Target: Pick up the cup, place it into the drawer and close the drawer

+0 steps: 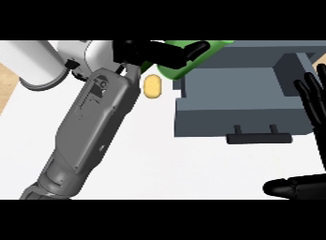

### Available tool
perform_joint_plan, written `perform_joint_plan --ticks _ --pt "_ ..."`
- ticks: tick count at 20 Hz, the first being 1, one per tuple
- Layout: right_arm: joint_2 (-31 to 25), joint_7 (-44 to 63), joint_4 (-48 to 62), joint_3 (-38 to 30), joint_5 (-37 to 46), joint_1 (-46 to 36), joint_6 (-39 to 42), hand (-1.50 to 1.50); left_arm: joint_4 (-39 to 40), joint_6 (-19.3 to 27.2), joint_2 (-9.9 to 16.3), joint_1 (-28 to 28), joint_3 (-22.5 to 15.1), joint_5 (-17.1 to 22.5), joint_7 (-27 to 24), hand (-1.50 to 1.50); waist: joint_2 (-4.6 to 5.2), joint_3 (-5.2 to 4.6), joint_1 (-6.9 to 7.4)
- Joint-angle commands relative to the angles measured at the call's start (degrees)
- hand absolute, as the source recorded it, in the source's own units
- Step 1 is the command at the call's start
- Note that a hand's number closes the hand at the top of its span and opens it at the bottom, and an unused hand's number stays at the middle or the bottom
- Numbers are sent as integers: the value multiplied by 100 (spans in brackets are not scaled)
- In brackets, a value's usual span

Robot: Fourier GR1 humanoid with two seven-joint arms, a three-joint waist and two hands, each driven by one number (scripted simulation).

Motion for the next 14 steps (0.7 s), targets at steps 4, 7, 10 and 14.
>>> perform_joint_plan --ticks 4,7,10,14 --pt "-60 -586 685 -132 -46 -77 299 -150 1367 764 -9 -847 -665 668 -445 150 44 6 -138" --pt "103 118 -132 175 99 -88 -106 -150 1994 697 -9 -1108 -571 825 -802 150 30 0 -123" --pt "122 -29 5 331 259 -96 -28 -150 2637 523 -9 -1341 -609 1088 -1037 150 51 1 -160" --pt "2 -386 497 87 141 -237 153 -150 2879 997 -9 -1437 -1429 1628 -1029 150 69 6 -275"
